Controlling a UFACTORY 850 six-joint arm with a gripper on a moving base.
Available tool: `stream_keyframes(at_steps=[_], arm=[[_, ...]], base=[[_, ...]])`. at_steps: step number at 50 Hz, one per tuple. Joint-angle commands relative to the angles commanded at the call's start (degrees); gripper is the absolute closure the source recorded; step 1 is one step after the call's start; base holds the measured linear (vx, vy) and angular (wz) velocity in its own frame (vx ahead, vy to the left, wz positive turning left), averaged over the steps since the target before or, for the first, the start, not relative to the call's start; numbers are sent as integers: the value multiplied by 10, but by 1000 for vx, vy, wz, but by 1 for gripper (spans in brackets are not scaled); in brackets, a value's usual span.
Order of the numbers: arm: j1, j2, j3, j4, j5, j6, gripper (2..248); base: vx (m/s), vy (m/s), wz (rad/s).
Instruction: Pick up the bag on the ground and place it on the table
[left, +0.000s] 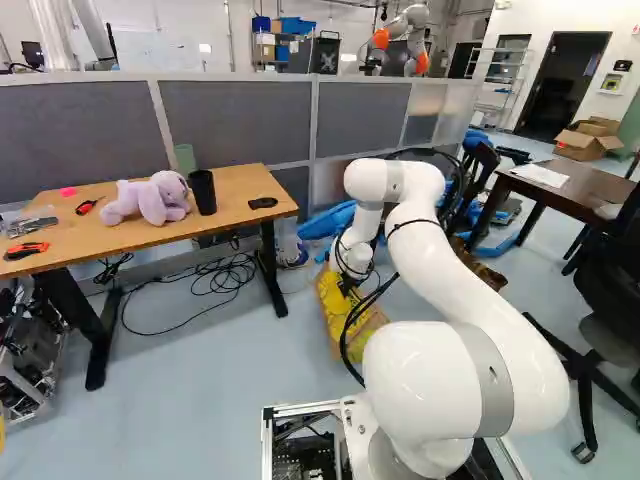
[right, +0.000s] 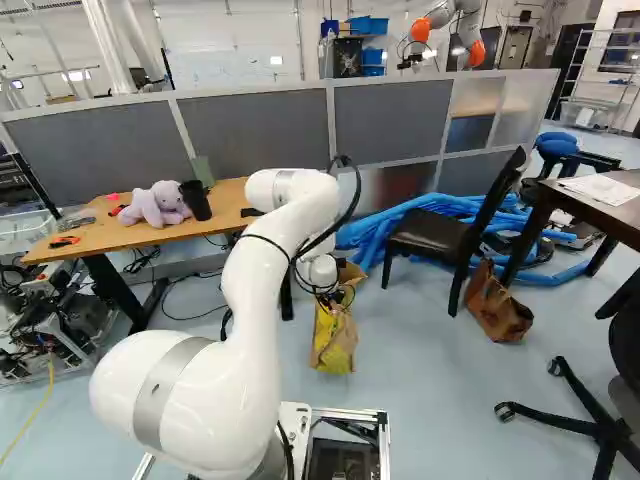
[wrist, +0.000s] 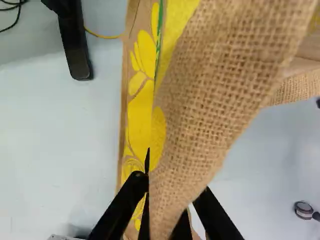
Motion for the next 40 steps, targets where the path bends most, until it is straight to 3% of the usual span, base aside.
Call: stream_keyframes(at_steps=[40], arm=[[0, 84, 68, 0, 0, 2, 227]], base=[[0, 0, 0]])
